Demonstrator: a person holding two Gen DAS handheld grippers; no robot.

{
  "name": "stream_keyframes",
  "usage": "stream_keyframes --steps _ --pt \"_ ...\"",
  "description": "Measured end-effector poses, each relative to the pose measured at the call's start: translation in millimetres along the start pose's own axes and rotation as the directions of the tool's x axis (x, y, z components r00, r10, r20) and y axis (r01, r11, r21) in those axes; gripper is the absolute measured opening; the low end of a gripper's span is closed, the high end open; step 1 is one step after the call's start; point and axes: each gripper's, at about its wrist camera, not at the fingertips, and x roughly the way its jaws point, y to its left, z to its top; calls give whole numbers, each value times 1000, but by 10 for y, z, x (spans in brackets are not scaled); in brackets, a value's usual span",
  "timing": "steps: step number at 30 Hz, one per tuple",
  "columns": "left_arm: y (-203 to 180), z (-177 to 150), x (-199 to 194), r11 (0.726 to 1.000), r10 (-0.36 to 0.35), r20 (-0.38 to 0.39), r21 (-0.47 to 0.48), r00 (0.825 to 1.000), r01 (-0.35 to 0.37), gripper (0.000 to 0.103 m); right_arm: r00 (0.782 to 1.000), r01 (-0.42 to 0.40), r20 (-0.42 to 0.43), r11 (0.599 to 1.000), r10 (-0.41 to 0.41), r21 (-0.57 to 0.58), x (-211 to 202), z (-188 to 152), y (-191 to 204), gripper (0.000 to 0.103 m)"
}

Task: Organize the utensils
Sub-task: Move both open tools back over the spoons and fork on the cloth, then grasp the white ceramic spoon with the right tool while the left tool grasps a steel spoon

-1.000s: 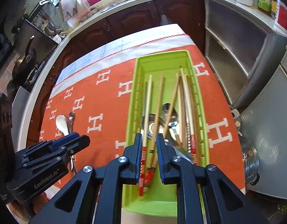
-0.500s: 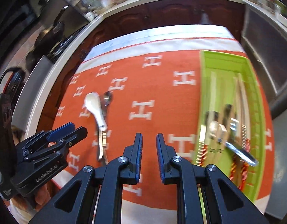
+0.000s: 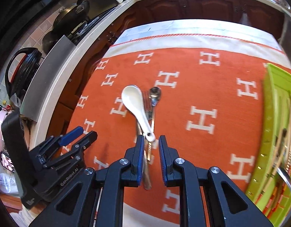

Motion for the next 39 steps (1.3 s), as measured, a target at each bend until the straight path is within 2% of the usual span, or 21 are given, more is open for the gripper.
stream_keyframes --steps 3,7,17,28,39 --pt "112 -13 49 1000 6 -3 -21 1000 -6 35 1000 -21 -17 1000 21 -10 176 123 62 24" --pt "234 -25 129 999 9 -13 -45 1000 -9 35 998 -45 -44 999 44 -19 414 284 106 24" --pt "381 -22 295 997 -11 -41 -77 999 7 35 996 -24 -86 998 19 -61 951 483 160 24" --pt "414 -1 399 996 -28 -60 -89 998 22 35 994 21 -100 991 -35 -135 1148 470 288 20" --pt "401 -34 474 995 -38 -84 -97 996 30 35 995 84 -39 968 -96 -236 1161 372 452 16"
